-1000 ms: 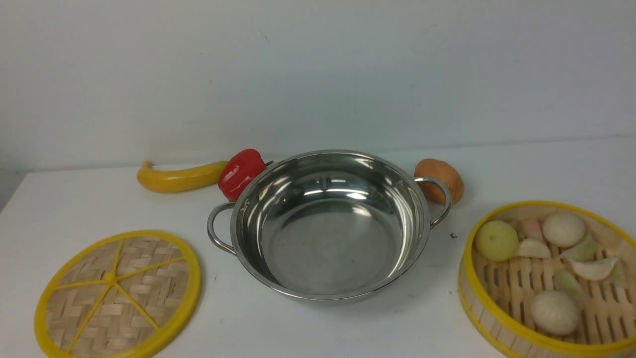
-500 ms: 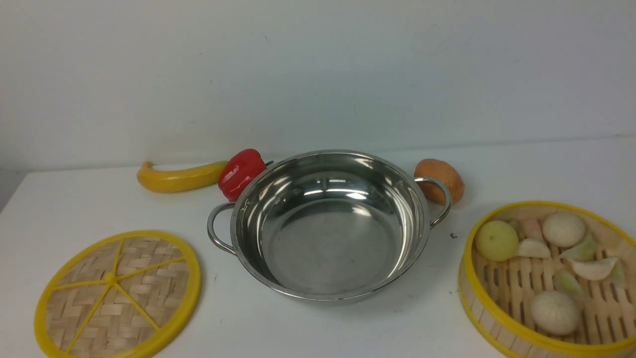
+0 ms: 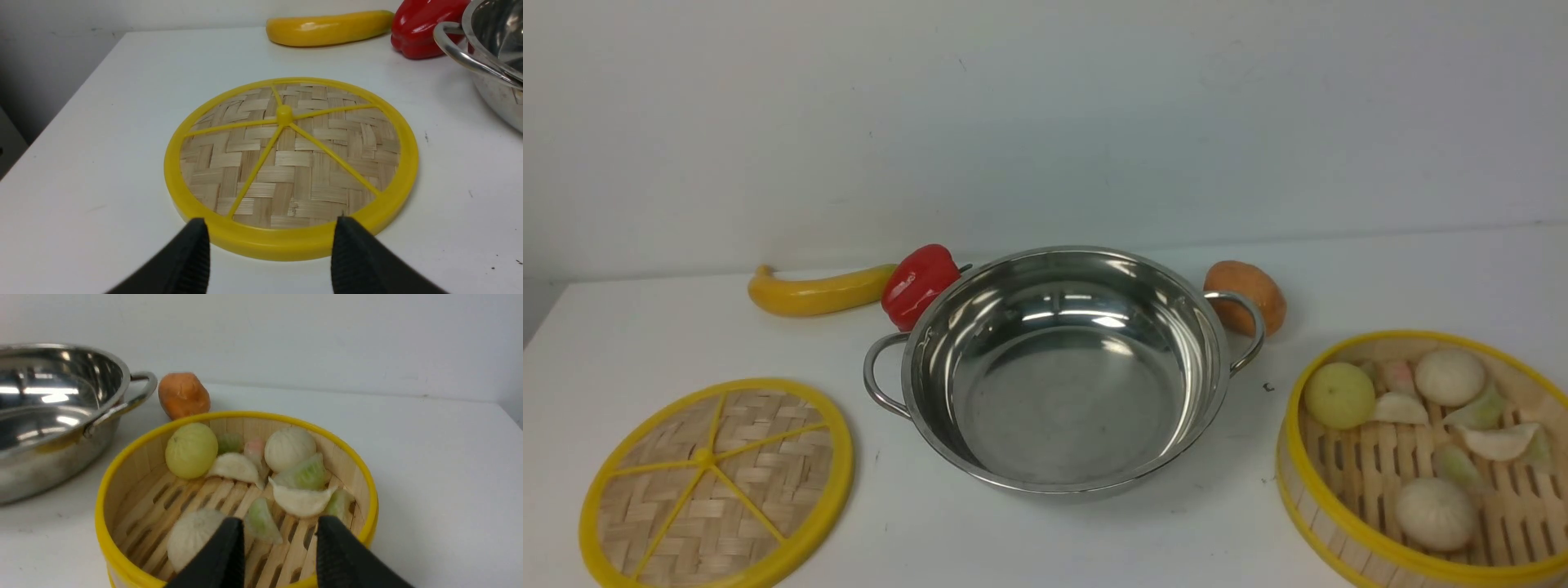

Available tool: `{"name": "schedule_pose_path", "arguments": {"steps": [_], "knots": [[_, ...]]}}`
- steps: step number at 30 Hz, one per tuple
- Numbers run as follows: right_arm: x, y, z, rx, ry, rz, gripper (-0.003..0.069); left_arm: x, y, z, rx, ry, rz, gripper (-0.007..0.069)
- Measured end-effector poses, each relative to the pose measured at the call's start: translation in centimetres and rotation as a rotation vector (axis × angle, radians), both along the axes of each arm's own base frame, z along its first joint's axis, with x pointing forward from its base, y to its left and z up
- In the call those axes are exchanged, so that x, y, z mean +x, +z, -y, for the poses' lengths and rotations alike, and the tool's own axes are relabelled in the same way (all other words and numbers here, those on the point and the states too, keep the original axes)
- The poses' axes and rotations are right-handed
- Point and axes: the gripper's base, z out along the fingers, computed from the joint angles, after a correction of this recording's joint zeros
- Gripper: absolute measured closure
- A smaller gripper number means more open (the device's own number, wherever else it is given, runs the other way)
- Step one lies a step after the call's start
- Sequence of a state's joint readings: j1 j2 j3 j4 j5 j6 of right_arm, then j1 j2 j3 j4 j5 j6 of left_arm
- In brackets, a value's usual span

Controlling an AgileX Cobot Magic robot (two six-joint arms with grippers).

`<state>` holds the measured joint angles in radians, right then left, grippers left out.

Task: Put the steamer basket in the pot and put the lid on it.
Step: Use the right arm to lift the steamer closest to it

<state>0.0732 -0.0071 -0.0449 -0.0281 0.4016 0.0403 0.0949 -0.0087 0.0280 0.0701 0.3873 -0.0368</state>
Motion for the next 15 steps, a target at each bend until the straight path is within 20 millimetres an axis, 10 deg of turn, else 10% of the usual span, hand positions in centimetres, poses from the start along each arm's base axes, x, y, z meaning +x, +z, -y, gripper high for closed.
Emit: {"name": "schedule_pose_path", "arguments": {"steps": [15], "knots": [[-3.9,14.0,0.2,0.083,0.000,0.007,0.0419,0.0,0.0,0.0,0.000,0.000,0.000,0.0246]]}}
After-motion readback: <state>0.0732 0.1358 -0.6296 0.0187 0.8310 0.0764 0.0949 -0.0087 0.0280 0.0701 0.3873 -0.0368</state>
